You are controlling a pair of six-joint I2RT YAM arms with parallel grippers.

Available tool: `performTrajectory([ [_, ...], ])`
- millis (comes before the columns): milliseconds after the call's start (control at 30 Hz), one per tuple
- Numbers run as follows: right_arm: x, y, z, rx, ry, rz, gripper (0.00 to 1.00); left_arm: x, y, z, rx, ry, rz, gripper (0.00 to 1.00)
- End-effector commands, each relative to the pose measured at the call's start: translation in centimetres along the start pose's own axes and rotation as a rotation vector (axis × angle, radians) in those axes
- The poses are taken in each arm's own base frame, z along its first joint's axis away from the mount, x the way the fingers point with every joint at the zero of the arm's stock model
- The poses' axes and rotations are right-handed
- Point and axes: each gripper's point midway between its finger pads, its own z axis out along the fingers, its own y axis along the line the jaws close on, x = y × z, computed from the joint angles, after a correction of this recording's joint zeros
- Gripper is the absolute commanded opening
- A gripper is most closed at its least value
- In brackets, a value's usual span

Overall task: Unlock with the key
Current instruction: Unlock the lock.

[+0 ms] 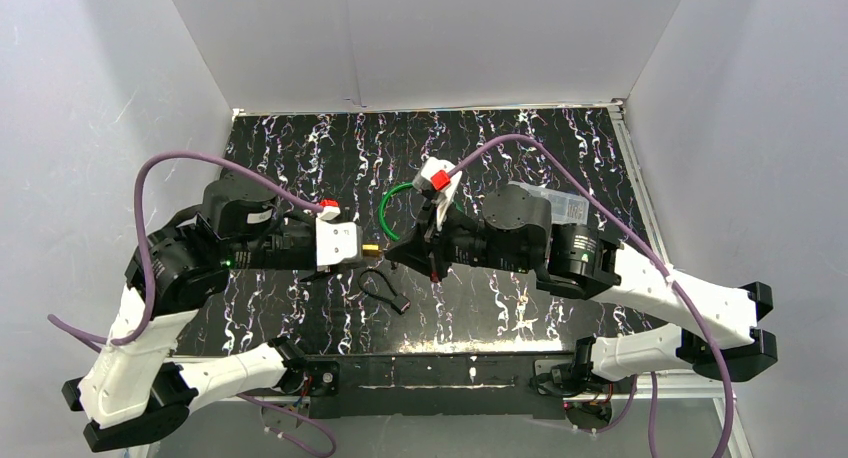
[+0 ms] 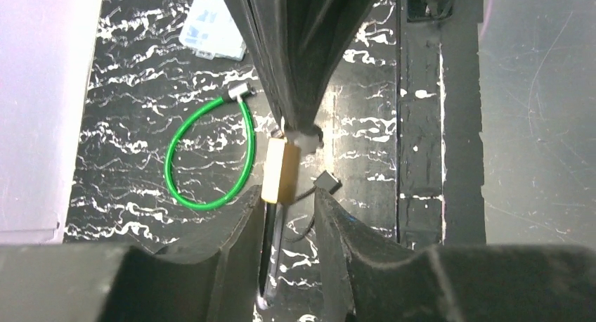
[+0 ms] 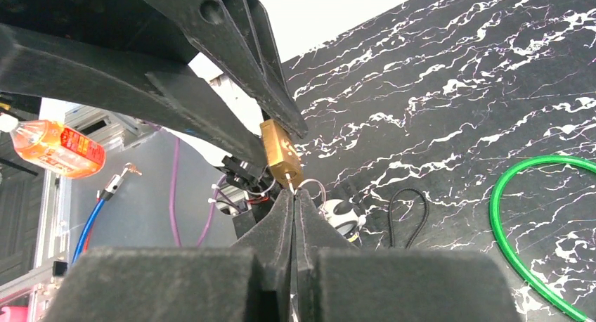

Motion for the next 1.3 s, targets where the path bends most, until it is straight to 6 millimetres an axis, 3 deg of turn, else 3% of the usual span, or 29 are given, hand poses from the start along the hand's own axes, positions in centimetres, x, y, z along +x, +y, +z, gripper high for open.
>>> performTrajectory([
  [0, -2.0, 0.2, 0.2, 0.0, -0.093, 0.029, 0.01, -2.3, -0.7, 0.3, 0.05, -0.111, 0.012, 0.32],
  [300, -2.4, 0.5, -0.1, -0.013, -0.105, 0.033, 0.01, -2.1, -1.5, 0.7, 0.105, -0.107, -0.006, 0.33],
  [400, -2.2, 0.4, -0.2, -0.011, -0.1, 0.03, 0.01, -1.4, -1.6, 0.6, 0.096, -0.085, -0.011, 0.37],
  [433, -2.1, 0.4, -0.2, -0.01, -0.094, 0.026, 0.01, -1.2, -1.4, 0.6, 0.082, -0.077, -0.009, 0.41],
  [500, -2.0, 0.4, -0.3, -0.007, -0.087, 0.019, 0.01, -0.8, -0.8, 0.5, 0.041, -0.061, -0.001, 0.62],
  [600, -2.1, 0.3, -0.6, -0.005, -0.086, 0.011, 0.01, -0.5, 0.4, 0.3, -0.031, -0.05, 0.004, 0.81],
  [700, -2.4, 0.4, -0.7, -0.008, -0.091, 0.005, 0.01, 0.1, 0.5, 0.5, -0.046, -0.032, -0.018, 0.85],
  [833, -3.0, 0.8, -0.7, -0.023, -0.107, 0.003, 0.01, 0.8, -0.2, 1.7, -0.003, -0.026, -0.07, 0.84],
  [1100, -3.6, 1.3, -0.8, -0.047, -0.122, 0.002, 0.01, 0.8, -0.9, 3.0, 0.061, -0.039, -0.116, 0.68],
  [1167, -3.7, 1.4, -0.8, -0.049, -0.123, 0.0, 0.01, 0.5, -0.8, 3.0, 0.059, -0.048, -0.113, 0.6],
  [1267, -3.7, 1.5, -0.9, -0.051, -0.129, -0.001, 0.01, 0.5, -0.8, 3.0, 0.056, -0.049, -0.107, 0.4],
])
